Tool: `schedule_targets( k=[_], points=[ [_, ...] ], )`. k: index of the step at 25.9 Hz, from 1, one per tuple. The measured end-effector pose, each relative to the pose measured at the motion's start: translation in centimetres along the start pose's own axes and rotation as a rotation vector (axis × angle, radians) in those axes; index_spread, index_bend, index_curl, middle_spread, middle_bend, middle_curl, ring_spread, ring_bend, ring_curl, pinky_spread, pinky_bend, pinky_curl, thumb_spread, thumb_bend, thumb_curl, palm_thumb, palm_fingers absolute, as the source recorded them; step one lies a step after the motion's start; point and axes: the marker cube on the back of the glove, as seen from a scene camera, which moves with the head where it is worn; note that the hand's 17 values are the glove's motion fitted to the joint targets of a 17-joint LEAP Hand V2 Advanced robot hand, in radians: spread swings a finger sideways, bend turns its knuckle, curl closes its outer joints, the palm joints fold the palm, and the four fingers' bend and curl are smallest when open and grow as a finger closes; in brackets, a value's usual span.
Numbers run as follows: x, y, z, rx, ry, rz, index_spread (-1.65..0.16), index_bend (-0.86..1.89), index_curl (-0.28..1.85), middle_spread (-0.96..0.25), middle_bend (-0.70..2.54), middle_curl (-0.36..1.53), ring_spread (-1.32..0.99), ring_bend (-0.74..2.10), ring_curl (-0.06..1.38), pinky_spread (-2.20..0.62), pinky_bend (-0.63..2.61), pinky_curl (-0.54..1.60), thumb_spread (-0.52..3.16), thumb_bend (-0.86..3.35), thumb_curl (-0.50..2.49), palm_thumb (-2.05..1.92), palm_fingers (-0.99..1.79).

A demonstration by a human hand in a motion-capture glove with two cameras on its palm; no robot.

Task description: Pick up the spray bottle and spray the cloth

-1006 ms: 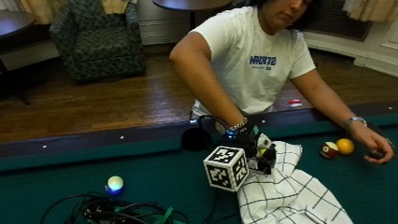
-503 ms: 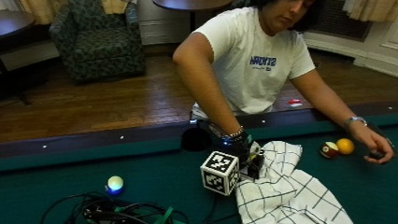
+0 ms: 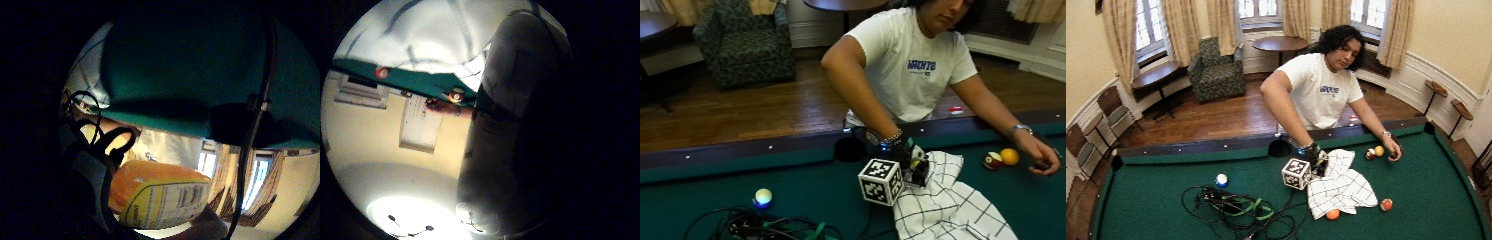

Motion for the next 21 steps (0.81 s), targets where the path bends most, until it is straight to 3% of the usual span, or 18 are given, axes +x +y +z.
schedule_targets(
  k=[21],
  points=[
    [-18.4, 14.1, 2.0, 0.197, -0.103, -1.060, -0.28, 0.30, 0.65, -0.21, 0.65, 0.57, -0.21, 0.81, 0.49, -0.30, 0.51, 0.42, 0.45, -0.03, 0.85, 0.95, 1.37]
  ],
)
